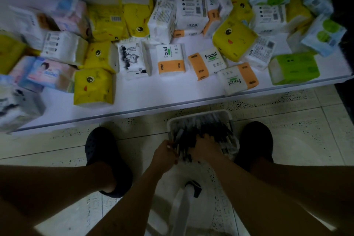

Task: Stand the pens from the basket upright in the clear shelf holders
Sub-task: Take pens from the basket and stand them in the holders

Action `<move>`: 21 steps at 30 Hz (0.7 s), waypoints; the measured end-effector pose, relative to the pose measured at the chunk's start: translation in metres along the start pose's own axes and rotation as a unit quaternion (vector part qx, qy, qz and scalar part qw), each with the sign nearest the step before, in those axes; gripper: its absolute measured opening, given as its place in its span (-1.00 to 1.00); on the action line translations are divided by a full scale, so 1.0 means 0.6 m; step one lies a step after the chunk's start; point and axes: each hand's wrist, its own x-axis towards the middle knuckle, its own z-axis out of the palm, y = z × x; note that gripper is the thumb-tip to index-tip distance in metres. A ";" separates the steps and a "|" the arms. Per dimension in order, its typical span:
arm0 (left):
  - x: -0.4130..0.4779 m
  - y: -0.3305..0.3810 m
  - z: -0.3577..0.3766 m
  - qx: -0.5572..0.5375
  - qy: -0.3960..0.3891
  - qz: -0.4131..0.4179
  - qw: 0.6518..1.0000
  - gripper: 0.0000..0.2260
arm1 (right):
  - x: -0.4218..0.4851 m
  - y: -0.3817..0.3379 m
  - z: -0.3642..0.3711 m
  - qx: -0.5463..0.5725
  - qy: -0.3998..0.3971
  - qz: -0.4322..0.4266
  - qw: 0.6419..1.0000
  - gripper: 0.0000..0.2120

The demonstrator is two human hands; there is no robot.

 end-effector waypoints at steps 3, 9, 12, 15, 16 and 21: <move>-0.005 -0.005 -0.007 -0.004 0.006 -0.024 1.000 -0.82 | -0.004 0.000 -0.005 -0.004 0.009 -0.004 1.000 -0.44; -0.004 -0.002 -0.008 -0.006 0.013 0.002 1.000 -0.82 | 0.003 0.002 0.004 0.060 0.076 -0.013 0.995 -0.69; -0.006 0.003 -0.009 0.005 -0.002 0.026 1.000 -0.78 | -0.003 0.012 0.007 0.118 0.133 0.016 0.984 -0.84; -0.009 0.008 -0.011 0.007 -0.002 0.038 0.999 -0.81 | -0.013 0.021 -0.003 0.158 0.160 0.059 0.973 -0.79; -0.011 0.012 -0.010 0.005 -0.003 0.042 0.999 -0.80 | -0.017 0.021 -0.009 0.181 0.168 0.063 0.967 -0.85; -0.027 0.039 -0.003 0.000 0.007 0.033 0.999 -0.76 | -0.039 0.032 -0.036 0.280 0.155 0.075 0.945 -0.78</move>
